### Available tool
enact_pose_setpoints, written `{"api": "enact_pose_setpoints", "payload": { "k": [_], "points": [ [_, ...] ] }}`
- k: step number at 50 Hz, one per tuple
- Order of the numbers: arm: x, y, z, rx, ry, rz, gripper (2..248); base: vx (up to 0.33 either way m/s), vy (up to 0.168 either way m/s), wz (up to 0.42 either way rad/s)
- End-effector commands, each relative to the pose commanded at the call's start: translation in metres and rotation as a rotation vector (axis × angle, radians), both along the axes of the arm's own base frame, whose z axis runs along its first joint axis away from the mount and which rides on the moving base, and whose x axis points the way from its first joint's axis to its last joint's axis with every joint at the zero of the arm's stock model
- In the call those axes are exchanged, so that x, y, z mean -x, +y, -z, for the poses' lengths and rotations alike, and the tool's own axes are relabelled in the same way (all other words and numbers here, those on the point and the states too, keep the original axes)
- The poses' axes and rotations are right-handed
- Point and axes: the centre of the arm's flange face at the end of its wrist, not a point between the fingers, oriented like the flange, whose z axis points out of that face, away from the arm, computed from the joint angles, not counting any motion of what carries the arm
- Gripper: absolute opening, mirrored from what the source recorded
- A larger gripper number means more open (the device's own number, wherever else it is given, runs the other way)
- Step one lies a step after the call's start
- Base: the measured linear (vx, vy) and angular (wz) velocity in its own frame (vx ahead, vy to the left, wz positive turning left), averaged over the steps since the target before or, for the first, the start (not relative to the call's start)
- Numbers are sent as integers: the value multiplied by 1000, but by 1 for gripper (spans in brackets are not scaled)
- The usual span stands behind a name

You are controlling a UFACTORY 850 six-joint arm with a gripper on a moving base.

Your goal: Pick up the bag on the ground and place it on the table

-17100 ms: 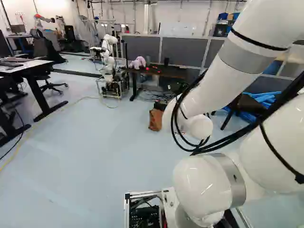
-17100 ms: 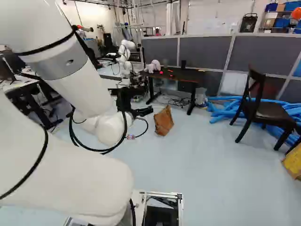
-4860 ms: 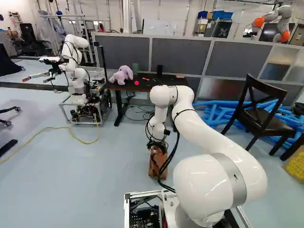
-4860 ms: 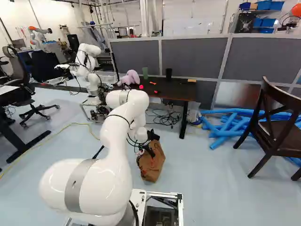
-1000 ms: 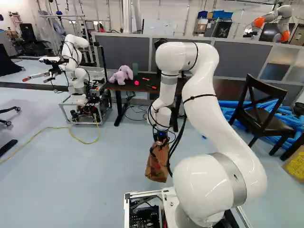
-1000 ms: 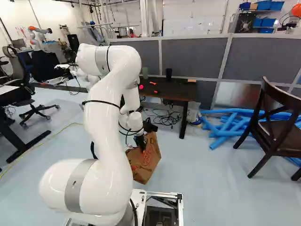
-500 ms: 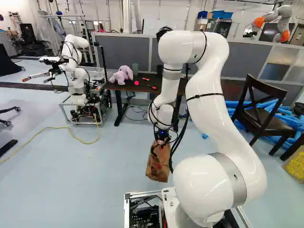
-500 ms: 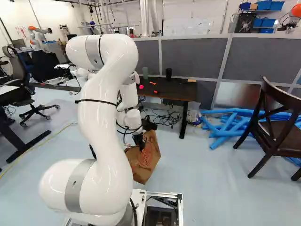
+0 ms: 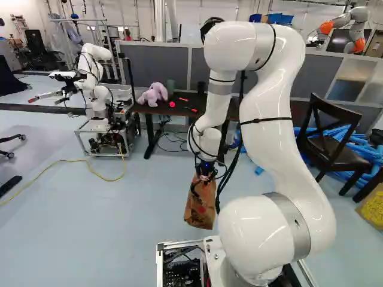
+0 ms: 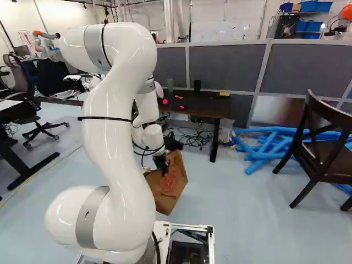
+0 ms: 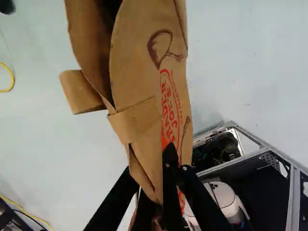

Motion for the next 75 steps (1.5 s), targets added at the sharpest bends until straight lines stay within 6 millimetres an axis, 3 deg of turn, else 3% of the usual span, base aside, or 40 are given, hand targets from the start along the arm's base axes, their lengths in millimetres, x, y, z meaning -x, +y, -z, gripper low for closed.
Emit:
{"api": "enact_pose_setpoints", "payload": {
  "k": [75],
  "points": [
    [35,-3,-108,-13,-35,-60,23,0,0,0]
  ]
}}
